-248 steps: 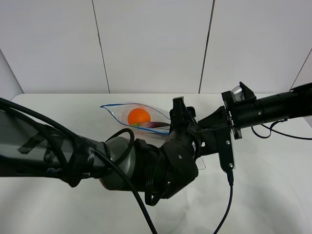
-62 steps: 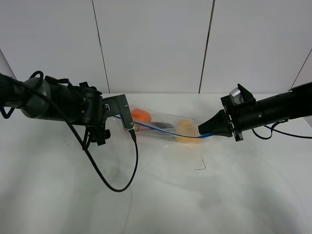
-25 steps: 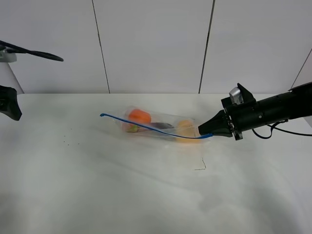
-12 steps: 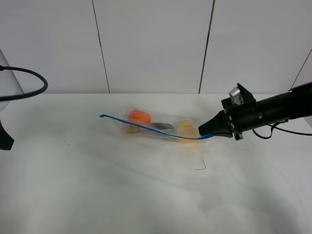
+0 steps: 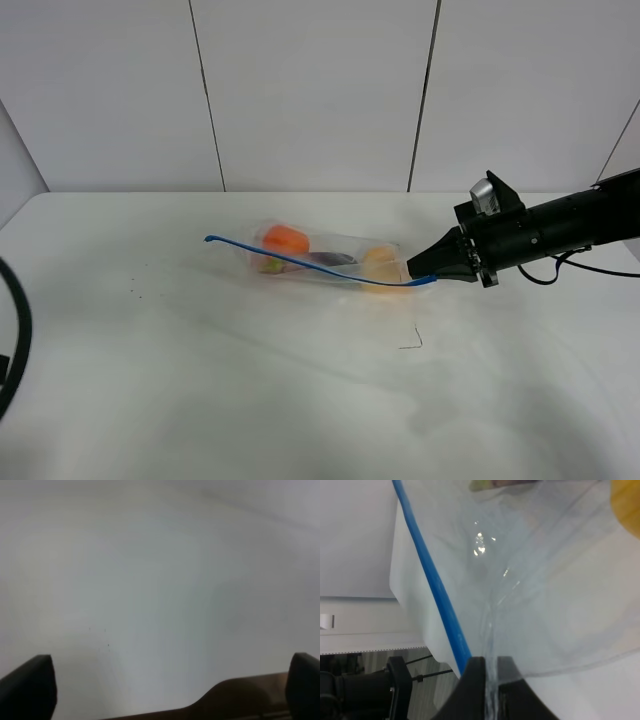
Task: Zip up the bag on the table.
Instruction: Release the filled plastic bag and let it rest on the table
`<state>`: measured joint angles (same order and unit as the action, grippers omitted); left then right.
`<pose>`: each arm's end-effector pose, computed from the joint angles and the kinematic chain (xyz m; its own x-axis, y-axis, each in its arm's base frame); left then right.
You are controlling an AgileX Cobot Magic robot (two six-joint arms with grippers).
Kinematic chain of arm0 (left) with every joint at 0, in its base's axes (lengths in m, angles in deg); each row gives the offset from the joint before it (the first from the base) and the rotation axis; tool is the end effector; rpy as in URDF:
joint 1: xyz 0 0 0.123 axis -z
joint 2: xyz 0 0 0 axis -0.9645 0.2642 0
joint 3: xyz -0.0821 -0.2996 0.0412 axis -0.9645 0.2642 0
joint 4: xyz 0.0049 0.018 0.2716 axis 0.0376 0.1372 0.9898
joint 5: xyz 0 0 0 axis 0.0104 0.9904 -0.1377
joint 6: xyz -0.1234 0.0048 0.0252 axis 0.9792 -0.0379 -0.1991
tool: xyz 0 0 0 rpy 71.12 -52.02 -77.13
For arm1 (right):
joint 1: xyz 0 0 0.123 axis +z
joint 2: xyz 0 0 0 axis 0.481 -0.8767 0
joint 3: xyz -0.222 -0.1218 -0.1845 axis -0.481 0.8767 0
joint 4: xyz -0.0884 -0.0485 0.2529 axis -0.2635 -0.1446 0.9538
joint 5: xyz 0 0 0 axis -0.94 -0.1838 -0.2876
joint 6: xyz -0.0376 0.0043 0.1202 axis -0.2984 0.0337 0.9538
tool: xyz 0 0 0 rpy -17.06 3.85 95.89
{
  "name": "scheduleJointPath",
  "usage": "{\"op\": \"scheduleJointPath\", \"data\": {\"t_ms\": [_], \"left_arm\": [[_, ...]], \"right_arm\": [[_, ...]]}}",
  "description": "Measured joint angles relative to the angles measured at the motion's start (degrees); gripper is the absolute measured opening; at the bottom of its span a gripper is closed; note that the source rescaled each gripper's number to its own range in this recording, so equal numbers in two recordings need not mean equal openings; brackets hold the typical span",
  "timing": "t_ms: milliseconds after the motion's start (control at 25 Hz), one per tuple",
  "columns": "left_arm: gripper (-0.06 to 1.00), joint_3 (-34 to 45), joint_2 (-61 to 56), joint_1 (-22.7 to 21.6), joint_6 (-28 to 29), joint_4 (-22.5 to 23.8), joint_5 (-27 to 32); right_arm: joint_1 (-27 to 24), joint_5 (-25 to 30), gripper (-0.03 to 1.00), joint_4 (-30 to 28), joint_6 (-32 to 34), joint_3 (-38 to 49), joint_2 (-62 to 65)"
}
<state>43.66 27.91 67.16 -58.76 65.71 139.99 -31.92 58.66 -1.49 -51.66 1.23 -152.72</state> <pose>0.0918 -0.0063 0.2789 -0.7429 0.0626 -0.6664 0.0860 0.9963 -0.0024 0.3518 0.0924 0.1619 -0.9799 -0.0142 -0.1991 -0.1824 0.4688 0.8643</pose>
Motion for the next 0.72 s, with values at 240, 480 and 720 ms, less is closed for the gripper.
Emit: {"op": "scheduleJointPath", "data": {"t_ms": [240,480,720], "left_arm": [[1.0,1.9,-13.3,0.0,-0.1,-0.1,0.1],[1.0,4.0,-25.5,0.0,-0.2,-1.1,0.2],[1.0,4.4,-28.5,0.0,-0.9,-3.8,0.7]], "right_arm": [[0.0,0.0,0.0,0.0,-0.3,0.0,0.0],[0.0,0.0,0.0,0.0,-0.7,0.0,0.0],[0.0,0.0,0.0,0.0,-1.1,0.0,0.0]]}}
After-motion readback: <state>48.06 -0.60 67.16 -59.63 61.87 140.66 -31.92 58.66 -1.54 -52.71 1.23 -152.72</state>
